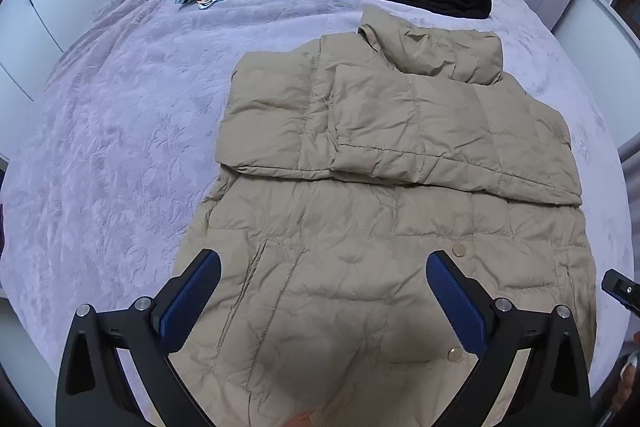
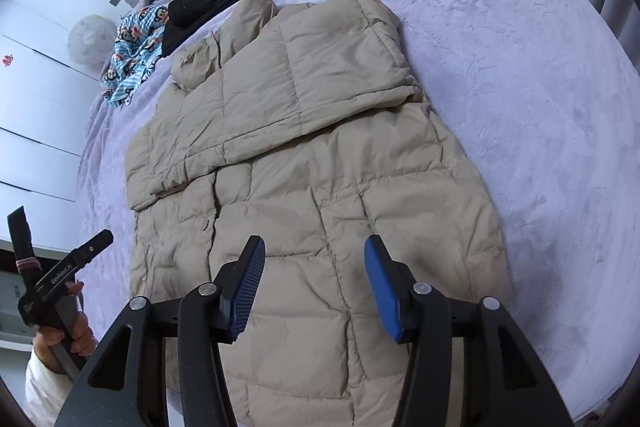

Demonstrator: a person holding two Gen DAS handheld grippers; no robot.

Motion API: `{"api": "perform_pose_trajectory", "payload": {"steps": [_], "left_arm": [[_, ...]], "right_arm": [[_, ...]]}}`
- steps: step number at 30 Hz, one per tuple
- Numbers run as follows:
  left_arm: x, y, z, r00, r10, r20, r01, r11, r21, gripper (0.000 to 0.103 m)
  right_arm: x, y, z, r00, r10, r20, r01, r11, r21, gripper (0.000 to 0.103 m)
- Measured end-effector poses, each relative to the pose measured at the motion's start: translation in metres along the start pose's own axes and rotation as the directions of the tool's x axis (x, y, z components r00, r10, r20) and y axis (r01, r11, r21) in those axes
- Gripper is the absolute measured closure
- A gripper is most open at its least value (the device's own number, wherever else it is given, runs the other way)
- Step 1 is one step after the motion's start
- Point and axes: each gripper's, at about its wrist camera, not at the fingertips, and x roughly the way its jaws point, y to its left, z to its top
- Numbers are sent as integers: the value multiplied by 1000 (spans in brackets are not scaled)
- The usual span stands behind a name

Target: Fold large clothes

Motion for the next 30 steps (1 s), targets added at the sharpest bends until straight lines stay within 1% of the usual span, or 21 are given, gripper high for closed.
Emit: {"api": "perform_pose_trajectory", "payload": {"steps": [1, 5, 6, 7, 8, 12, 13, 14, 17, 22, 24, 28, 30], "left_arm": [[-3, 3, -3, 1000, -1, -1, 1, 1000, 4, 0], [-5, 15, -15, 1000, 1, -24, -1, 1000, 7, 0], [-6, 18, -19, 1000, 2, -31, -2, 1000, 13, 0], [-7, 20, -23, 999, 7, -35, -6, 1000, 22, 0], [-9, 23, -27, 999, 12, -39, -10, 999, 31, 0], [-16, 35, -46, 999, 7, -44, -5, 998, 60, 0], [-17, 38, -50, 999, 8, -47, -5, 998, 66, 0], [-18, 40, -55, 999, 6, -51, -2, 997, 74, 0], [-22, 46, -69, 998, 23, -50, -18, 995, 101, 0], [-20, 54, -89, 996, -19, -84, 30, 991, 133, 0], [-21, 54, -95, 996, -16, -91, 29, 989, 142, 0], [-28, 58, -104, 996, -22, -91, 33, 992, 121, 0], [-33, 59, -108, 996, -17, -88, 26, 994, 107, 0]], "right_arm": [[-2, 3, -3, 1000, 2, 2, -2, 1000, 1, 37], [-6, 14, -14, 1000, 10, 4, -10, 1000, 16, 35], [-7, 17, -19, 1000, 17, 5, -17, 999, 27, 33], [-8, 19, -23, 1000, 25, 6, -25, 999, 37, 25], [-9, 23, -28, 999, 33, 10, -33, 998, 44, 23], [-13, 36, -48, 1000, 26, 8, -27, 998, 57, 23], [-15, 39, -54, 999, 30, 12, -31, 997, 66, 22], [-16, 40, -59, 999, 34, 14, -35, 996, 76, 16], [-21, 43, -77, 999, 42, 25, -44, 993, 108, 16], [-25, 51, -108, 998, 57, 21, -60, 988, 144, 16], [-27, 54, -119, 998, 63, 22, -66, 986, 151, 16], [-30, 59, -135, 997, 66, 36, -70, 986, 151, 14], [-29, 60, -138, 997, 78, 26, -81, 984, 157, 14]]}}
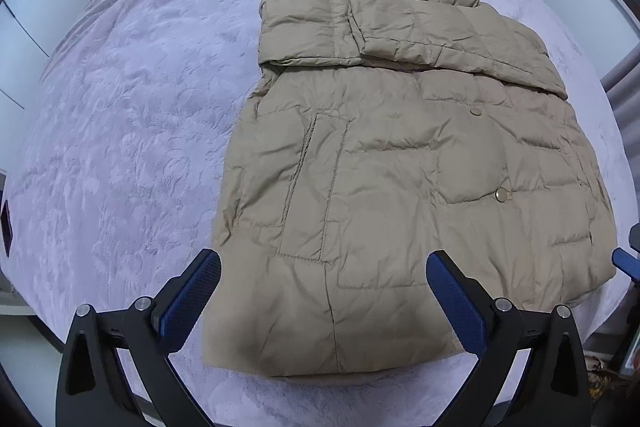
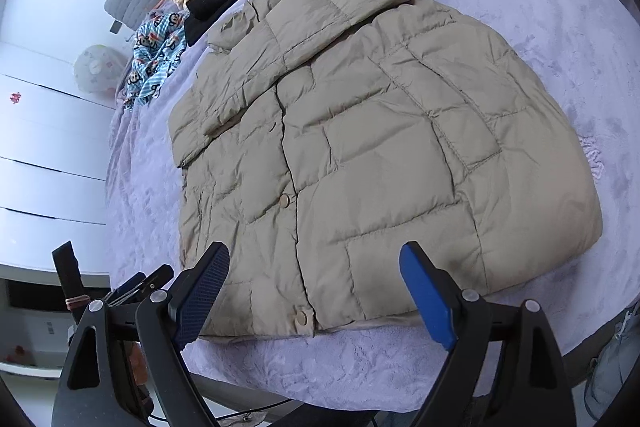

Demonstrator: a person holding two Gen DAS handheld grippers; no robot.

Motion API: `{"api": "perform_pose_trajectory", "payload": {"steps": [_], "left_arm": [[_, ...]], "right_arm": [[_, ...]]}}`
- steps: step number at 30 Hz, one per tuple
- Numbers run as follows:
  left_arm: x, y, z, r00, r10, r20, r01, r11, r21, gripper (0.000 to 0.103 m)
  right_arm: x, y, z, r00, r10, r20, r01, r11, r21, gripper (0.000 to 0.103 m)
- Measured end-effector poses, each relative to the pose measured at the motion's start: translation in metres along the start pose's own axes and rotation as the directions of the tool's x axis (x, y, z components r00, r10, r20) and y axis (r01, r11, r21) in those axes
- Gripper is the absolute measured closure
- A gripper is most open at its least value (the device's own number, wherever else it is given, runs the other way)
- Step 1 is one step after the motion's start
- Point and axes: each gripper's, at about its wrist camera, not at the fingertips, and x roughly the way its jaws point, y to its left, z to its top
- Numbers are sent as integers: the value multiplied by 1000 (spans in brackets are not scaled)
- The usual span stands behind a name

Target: Fold large clothes

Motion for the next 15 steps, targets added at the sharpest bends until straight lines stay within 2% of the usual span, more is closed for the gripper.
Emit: {"api": "perform_pose_trajectory", "payload": {"steps": [4, 8, 10, 15], "left_arm": [[-3, -4, -9, 1000, 13, -1, -13, 999, -47, 0], [-4, -16, -23, 1000, 14, -21, -15, 996, -83, 0], [-3, -25, -31, 999, 26, -38, -28, 997, -75, 0], [0, -35, -50, 997, -15, -82, 8, 997, -76, 0]], "right_arm": [[4, 0, -1, 997, 37, -65, -37, 999, 1, 14], [-3, -2, -2, 993, 21, -114, -28, 998, -54, 14], [-12, -8, -2, 994, 21, -111, -29, 997, -71, 14], [-29, -45, 4, 993, 30, -118, -28, 1000, 13, 14]]}}
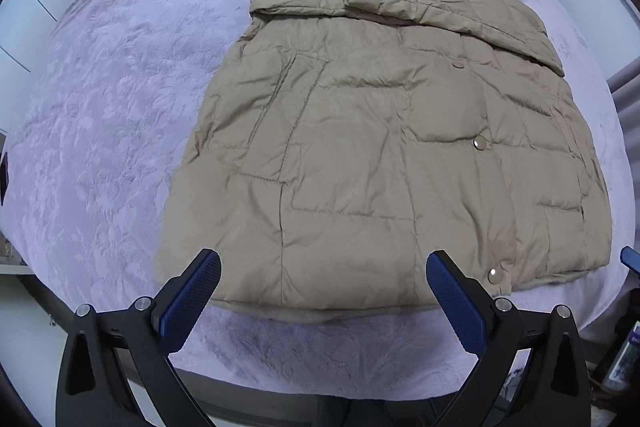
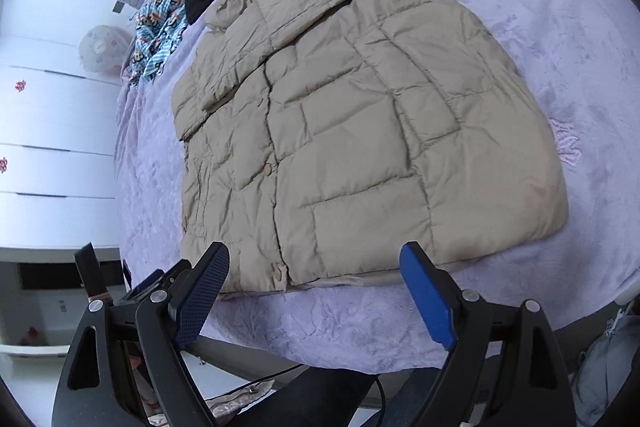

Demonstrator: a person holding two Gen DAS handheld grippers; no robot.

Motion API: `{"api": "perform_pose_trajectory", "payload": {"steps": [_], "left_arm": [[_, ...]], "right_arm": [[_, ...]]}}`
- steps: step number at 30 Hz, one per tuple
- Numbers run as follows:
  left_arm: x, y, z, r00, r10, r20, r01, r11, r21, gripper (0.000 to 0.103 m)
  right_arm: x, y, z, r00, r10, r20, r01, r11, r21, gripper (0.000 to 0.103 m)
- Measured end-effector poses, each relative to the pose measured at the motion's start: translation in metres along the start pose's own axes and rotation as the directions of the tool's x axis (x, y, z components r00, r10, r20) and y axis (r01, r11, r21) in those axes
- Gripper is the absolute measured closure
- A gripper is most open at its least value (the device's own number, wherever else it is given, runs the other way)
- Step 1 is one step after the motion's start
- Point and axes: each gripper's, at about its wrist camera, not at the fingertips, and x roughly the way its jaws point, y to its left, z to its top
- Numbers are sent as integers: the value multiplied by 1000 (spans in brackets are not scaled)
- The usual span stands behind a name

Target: Fold large clothes

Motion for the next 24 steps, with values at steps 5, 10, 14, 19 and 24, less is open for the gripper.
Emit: {"api": "perform_pose_trajectory", "payload": {"steps": [5, 10, 14, 19, 24], "left_arm": [[-2, 26, -14, 997, -79, -17, 78, 994, -79, 0], [-3, 60, -24, 987, -162, -16, 157, 971, -178, 0], [5, 86, -33, 974, -226, -19, 213, 941, -264, 0], [32, 108, -45, 941, -336, -48, 294, 878, -377, 0], [66, 116, -51, 896, -440, -55, 369, 810, -455, 0]], "right_arm": [[-4, -37, -6, 1000, 20, 8, -21, 991, 136, 14], [8, -66, -17, 997, 77, -6, -72, 958, 279, 14], [14, -85, -24, 994, 106, 3, -99, 922, 375, 14], [21, -100, -30, 993, 118, 18, -114, 886, 450, 14], [26, -116, -33, 992, 122, 27, -120, 865, 487, 14]]}}
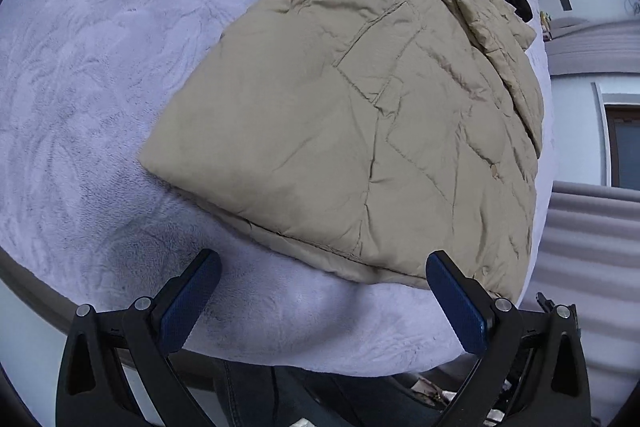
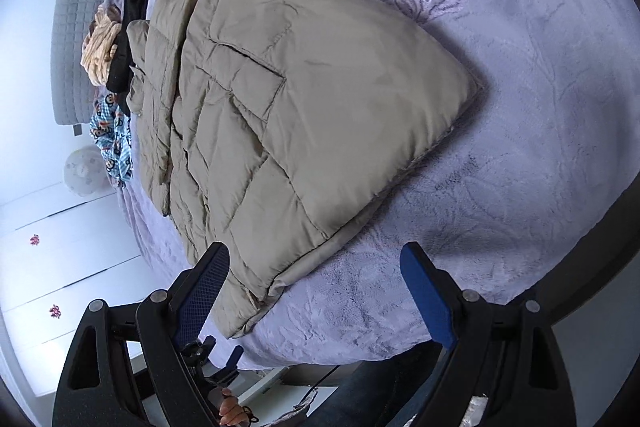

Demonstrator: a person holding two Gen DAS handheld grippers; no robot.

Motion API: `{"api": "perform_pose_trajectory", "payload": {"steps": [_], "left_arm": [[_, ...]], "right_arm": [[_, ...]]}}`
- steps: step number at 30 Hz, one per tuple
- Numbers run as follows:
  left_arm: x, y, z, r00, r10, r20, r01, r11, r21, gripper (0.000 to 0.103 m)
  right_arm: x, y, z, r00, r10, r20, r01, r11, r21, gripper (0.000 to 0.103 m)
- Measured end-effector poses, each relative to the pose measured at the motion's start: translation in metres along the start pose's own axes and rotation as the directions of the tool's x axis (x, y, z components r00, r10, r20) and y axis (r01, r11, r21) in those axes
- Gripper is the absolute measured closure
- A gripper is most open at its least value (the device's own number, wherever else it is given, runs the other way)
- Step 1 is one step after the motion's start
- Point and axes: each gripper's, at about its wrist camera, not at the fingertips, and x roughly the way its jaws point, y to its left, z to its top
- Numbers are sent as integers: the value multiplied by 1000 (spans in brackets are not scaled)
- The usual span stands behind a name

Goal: Fold large clothes
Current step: 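Grasp the jacket hem with both tools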

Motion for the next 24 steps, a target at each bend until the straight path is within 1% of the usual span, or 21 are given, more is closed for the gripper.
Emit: {"api": "perform_pose_trajectory", "payload": {"steps": [2, 4, 6, 9, 10, 11, 13, 14, 16, 17, 18, 19, 20, 21, 22, 23, 24], "left_arm": [[5, -1, 5, 1000, -11, 18, 11, 1000, -1, 0], [8, -5, 13, 998, -42, 38, 42, 999, -10, 0], [14, -9, 21, 997, -64, 42, 65, 998, -18, 0], [24, -16, 32, 998, -60, 28, 60, 998, -9, 0], [27, -19, 33, 998, -53, 25, 53, 999, 0, 1], [28, -21, 34, 999, -48, 23, 48, 999, 10, 5], [31, -25, 35, 999, -38, 9, 38, 999, 30, 21], [31, -25, 36, 999, -39, 6, 39, 999, 37, 28], [34, -25, 37, 999, -43, -19, 44, 998, 53, 65], [34, -24, 38, 998, -46, -30, 48, 997, 56, 72], [34, -24, 39, 998, -59, -34, 61, 996, 61, 83], [31, -25, 40, 997, -69, -28, 71, 995, 67, 87], [27, -25, 40, 997, -79, -20, 81, 994, 76, 87], [22, -26, 40, 996, -94, -11, 95, 992, 85, 91], [17, -27, 41, 994, -111, -5, 111, 989, 95, 92], [13, -28, 43, 992, -125, 0, 125, 987, 105, 92], [9, -30, 44, 991, -136, 4, 134, 984, 114, 92]], "right_arm": [[2, -4, 2, 1000, 0, 1, 0, 1000, 17, 14], [3, -7, 3, 1000, 6, 5, -6, 1000, 26, 14], [5, -7, 5, 1000, 14, 13, -14, 999, 32, 14], [9, -6, 10, 999, 27, 33, -29, 999, 34, 14], [10, -6, 12, 999, 30, 38, -31, 999, 36, 14], [12, -6, 14, 999, 33, 42, -35, 999, 40, 14], [16, -6, 17, 998, 42, 54, -45, 998, 51, 14], [18, -6, 18, 997, 55, 61, -58, 997, 56, 14], [21, -6, 21, 994, 74, 75, -79, 994, 70, 14], [22, -7, 22, 994, 74, 80, -80, 993, 83, 14], [24, -9, 23, 993, 76, 86, -84, 991, 100, 14], [25, -12, 23, 992, 84, 93, -95, 988, 120, 14], [26, -14, 24, 990, 99, 100, -112, 984, 141, 14], [27, -17, 25, 988, 115, 107, -132, 978, 164, 15], [28, -19, 24, 985, 125, 115, -144, 973, 180, 22], [27, -19, 25, 984, 127, 122, -148, 971, 186, 45], [28, -18, 24, 984, 129, 126, -151, 972, 181, 61]]}}
